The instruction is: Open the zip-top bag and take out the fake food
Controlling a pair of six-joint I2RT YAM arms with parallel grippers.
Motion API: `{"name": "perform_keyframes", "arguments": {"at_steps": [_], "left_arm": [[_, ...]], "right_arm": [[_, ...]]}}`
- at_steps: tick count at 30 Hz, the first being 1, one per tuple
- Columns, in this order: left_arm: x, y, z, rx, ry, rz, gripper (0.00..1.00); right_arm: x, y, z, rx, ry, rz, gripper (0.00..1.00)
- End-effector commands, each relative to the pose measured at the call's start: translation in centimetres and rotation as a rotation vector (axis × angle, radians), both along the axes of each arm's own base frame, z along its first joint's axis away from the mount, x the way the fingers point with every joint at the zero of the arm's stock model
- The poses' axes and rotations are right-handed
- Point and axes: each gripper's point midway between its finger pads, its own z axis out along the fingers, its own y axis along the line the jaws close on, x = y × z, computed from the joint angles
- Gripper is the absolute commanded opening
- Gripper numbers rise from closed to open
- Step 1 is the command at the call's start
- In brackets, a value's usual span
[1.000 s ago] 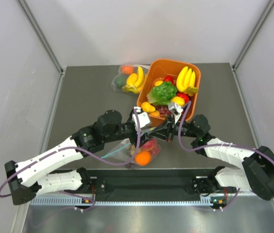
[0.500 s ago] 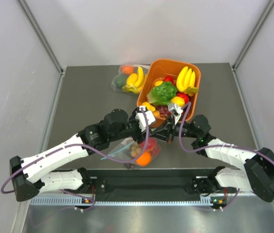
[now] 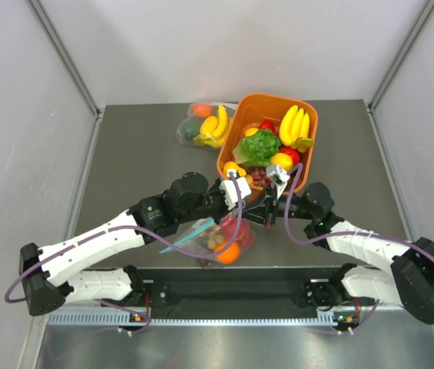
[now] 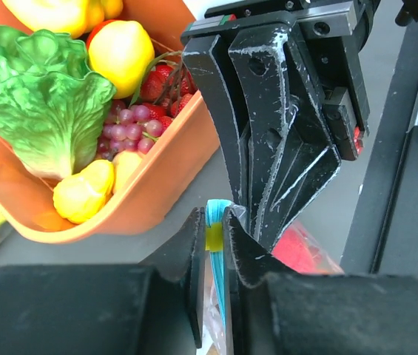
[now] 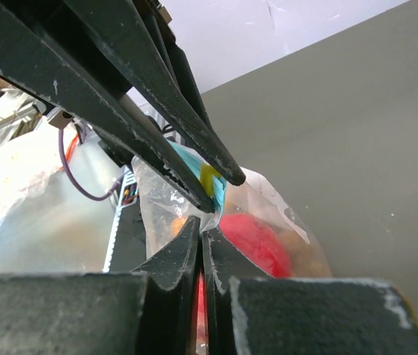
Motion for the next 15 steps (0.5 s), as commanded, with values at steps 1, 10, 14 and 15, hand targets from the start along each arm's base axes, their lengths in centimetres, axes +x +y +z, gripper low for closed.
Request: {"name": "perform_keyframes", "arguments": {"at_steps": [1, 10, 14, 15], "left_arm": [[0.1, -0.4, 1.8, -0.032, -0.025, -0.015, 0.05], [-1.0, 0.3, 1.0, -0.003, 0.013, -0.038, 0.01], [-1.4, 0.9, 1.0, -0.008, 0.025, -0.037, 0.01], [-1.5, 1.1, 1.0, -0.009, 0.023, -0.035, 0.01]], "right_arm": [[0.0, 0.0, 2.6, 0.045, -0.099, -0.025, 0.00], [1.3, -1.2, 3.0, 0.017, -0.112, -0.143, 0.00], [1.6, -1.3, 2.9, 0.013, -0.102, -0.158, 0.00], [1.8, -1.3, 2.8, 0.010, -0.105, -0.164, 0.00]]}}
